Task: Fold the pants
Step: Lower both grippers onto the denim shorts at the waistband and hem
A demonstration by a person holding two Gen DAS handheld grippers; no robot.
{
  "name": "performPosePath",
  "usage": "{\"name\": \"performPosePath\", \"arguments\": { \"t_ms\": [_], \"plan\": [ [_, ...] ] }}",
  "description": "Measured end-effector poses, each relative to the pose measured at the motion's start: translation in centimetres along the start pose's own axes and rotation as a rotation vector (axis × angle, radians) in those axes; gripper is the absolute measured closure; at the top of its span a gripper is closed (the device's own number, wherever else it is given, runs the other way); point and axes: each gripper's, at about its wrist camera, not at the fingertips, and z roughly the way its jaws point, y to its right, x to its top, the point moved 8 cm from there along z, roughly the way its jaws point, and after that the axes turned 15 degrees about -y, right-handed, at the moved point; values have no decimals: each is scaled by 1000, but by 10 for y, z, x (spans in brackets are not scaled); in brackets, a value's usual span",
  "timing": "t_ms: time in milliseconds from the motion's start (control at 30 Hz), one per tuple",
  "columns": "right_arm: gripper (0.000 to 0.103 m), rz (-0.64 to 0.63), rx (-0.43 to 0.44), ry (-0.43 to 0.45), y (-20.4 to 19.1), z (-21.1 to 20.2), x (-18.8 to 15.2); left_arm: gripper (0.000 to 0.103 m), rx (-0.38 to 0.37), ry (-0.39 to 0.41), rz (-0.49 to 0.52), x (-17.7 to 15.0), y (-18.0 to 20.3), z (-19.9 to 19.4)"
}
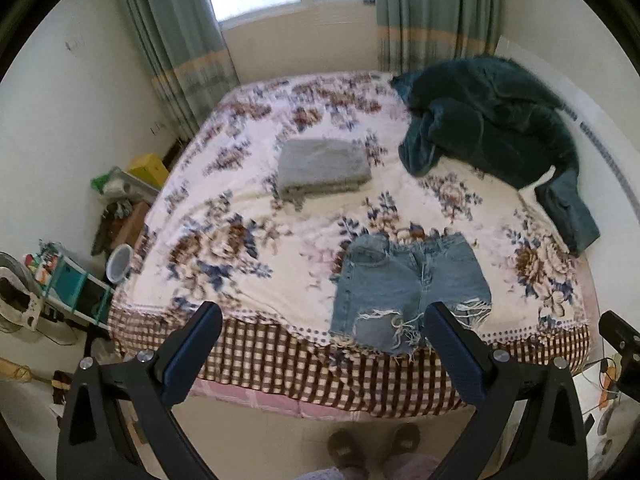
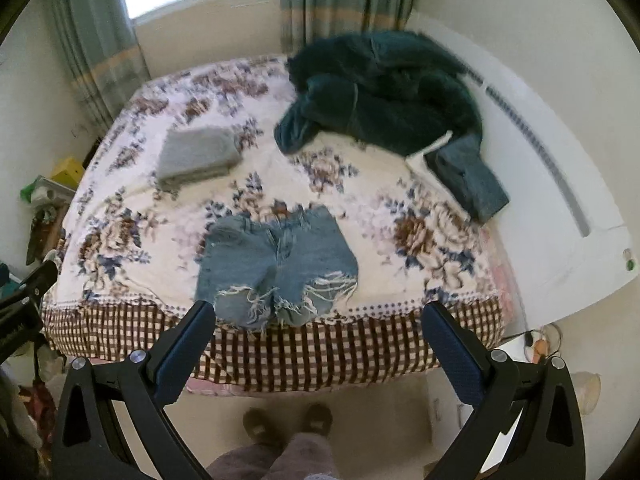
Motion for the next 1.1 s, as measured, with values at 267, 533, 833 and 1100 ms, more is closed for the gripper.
{"name": "performPosePath", "arguments": {
  "t_ms": [267,533,833,1100],
  "plan": [
    [0,21,69,-189,43,179,74,0,81,-89,5,26,57,122],
    [34,-126,124,-344,94,356,156,0,75,-313,-127,21,161,260],
    [44,-121,199,-515,177,520,218,0,-24,-469,-116,-5,321,386],
    [42,-147,265,-575,193,583,243,20,90,-470,-87,-20,372,449]
  ]
}}
